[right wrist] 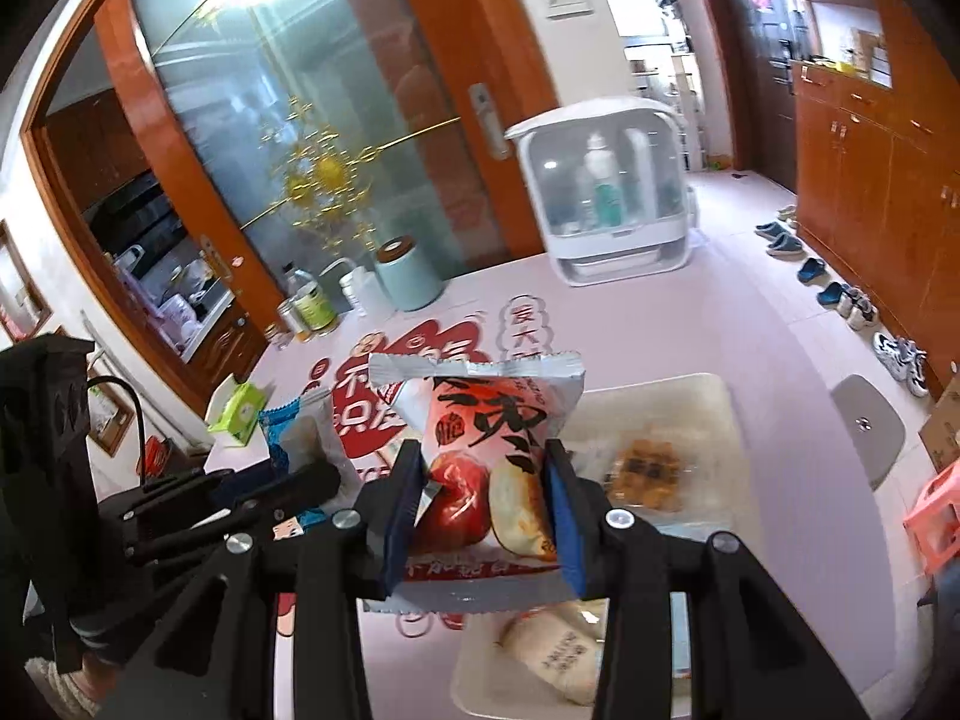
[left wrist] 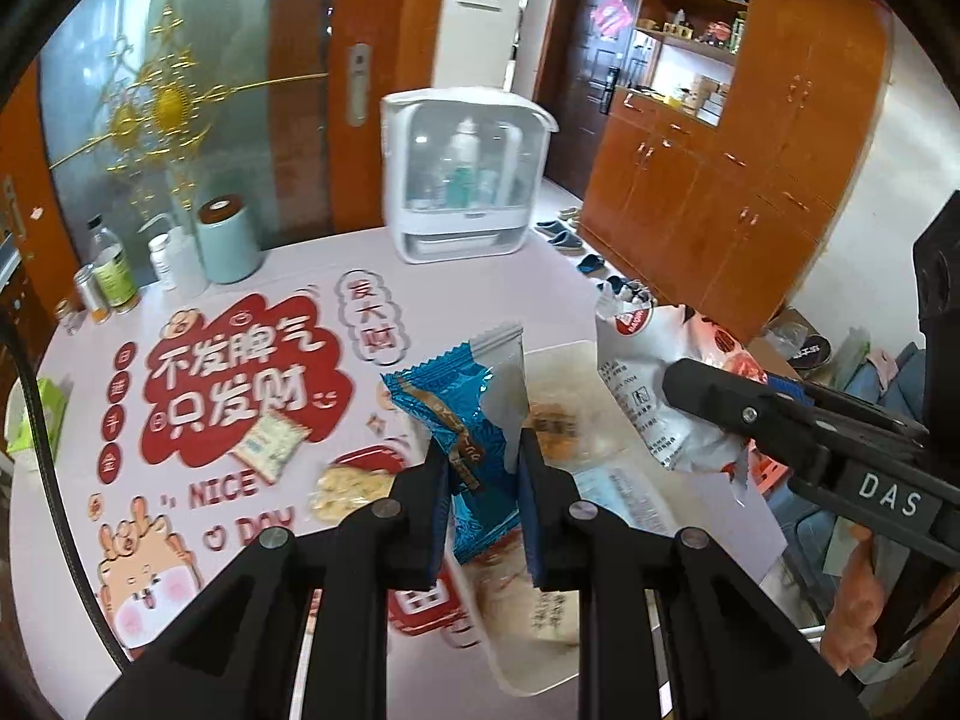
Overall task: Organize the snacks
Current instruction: 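Carry the bread bag and blue bar over the white tray and open both tools, then move both tools back over the LIPO pack and cracker bag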
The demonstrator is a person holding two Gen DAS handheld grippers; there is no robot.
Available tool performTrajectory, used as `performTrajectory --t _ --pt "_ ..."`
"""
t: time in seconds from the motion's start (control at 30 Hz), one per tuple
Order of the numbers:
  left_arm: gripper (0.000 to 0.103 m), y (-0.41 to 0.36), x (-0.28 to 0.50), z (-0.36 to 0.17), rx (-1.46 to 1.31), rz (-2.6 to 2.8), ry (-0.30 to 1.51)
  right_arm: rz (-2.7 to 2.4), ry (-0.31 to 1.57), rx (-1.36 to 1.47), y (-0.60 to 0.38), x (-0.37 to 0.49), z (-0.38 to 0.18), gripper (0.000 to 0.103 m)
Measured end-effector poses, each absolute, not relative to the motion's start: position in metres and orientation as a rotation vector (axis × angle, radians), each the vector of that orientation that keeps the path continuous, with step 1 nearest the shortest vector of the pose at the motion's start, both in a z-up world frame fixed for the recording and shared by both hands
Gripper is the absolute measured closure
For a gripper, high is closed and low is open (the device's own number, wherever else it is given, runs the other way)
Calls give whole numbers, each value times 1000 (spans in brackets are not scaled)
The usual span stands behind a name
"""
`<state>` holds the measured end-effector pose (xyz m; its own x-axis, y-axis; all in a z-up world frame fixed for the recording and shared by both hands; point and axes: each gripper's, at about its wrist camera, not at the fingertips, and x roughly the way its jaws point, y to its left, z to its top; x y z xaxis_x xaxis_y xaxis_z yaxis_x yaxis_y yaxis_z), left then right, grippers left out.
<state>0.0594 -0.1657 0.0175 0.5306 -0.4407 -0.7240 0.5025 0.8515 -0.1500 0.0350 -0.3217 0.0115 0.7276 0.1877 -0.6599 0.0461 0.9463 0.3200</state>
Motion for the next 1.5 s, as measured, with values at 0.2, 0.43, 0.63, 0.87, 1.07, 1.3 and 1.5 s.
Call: performTrajectory --t 0.2,0.43,0.63,0.87,1.07,1.3,1.5 --pt "85 -209 57 3 89 -573 863 44 768 320 -363 33 6 62" --pt "85 -240 62 -8 110 -545 886 31 790 331 -400 43 -4 62" --pt "85 -253 76 -15 119 -506 902 27 796 312 -411 56 -12 61" --pt "48 -267 82 -26 161 -470 924 41 833 321 -417 73 -26 56" --pt "1 -268 86 -35 183 -415 930 60 866 289 -413 81 -36 18" --pt "1 -263 92 -42 172 -401 961 84 891 316 -415 84 -42 18" --pt "1 -261 91 -43 169 -402 961 91 908 320 -411 86 -44 18"
